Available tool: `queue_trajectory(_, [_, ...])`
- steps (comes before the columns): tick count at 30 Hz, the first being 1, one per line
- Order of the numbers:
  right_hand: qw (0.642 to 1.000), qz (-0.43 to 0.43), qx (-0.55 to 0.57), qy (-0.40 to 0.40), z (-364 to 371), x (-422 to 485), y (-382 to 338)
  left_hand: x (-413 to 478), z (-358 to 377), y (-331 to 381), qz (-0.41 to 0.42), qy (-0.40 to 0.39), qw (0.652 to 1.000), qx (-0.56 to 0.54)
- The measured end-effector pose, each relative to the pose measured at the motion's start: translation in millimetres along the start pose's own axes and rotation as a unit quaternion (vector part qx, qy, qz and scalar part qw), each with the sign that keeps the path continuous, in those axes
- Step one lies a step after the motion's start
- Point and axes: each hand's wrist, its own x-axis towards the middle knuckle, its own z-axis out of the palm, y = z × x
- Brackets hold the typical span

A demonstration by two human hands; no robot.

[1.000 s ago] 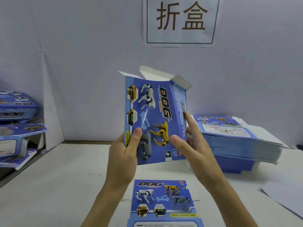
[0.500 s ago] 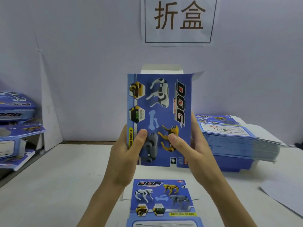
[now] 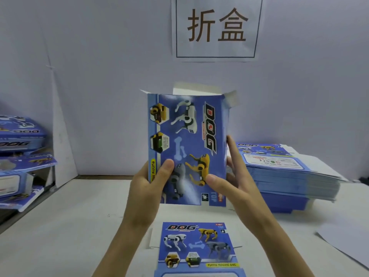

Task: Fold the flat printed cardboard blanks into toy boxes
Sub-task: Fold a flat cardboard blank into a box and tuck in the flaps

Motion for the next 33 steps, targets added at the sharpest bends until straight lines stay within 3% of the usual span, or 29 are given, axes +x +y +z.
queue_trajectory(5, [0.997,0.0,0.072,-0.012,5,0,6,4,-33,10,-0.096,-0.192,0.977,0.005])
queue_trajectory(10, [0.991,0.063,0.004,-0.117,15,-2,9,-7,-76,14,-0.148,-0.148,0.978,-0.017])
queue_trajectory(13, [0.982,0.098,-0.065,-0.146,25,-3,21,-7,-112,11,-0.218,-0.085,0.972,-0.028])
queue_trajectory(15, [0.979,0.111,-0.077,-0.153,29,-5,29,10,-139,14,-0.239,0.037,0.967,-0.08])
queue_trajectory(18, [0.976,0.128,-0.062,-0.162,33,-6,35,59,-182,35,-0.137,0.248,0.932,-0.228])
queue_trajectory(20, [0.974,0.142,-0.056,-0.168,35,-7,37,83,-199,49,-0.063,0.317,0.905,-0.278])
queue_trajectory(21, [0.973,0.148,-0.057,-0.17,35,-8,38,88,-199,49,-0.058,0.313,0.914,-0.253])
queue_trajectory(23, [0.968,0.16,-0.071,-0.178,36,-7,38,89,-185,30,-0.116,0.238,0.957,-0.121])
queue_trajectory(24, [0.965,0.169,-0.085,-0.182,37,-7,39,83,-172,14,-0.142,0.171,0.975,0.009])
queue_trajectory(25, [0.96,0.18,-0.104,-0.186,37,-7,40,73,-156,-5,-0.157,0.084,0.972,0.155])
queue_trajectory(27, [0.945,0.207,-0.157,-0.199,37,-7,43,47,-122,-44,-0.156,-0.074,0.927,0.334])
queue_trajectory(30, [0.905,0.245,-0.255,-0.236,33,-6,53,5,-66,-88,-0.185,-0.253,0.862,0.397])
queue_trajectory(33, [0.827,0.273,-0.405,-0.278,21,-6,64,-12,-23,-113,-0.176,-0.345,0.805,0.449])
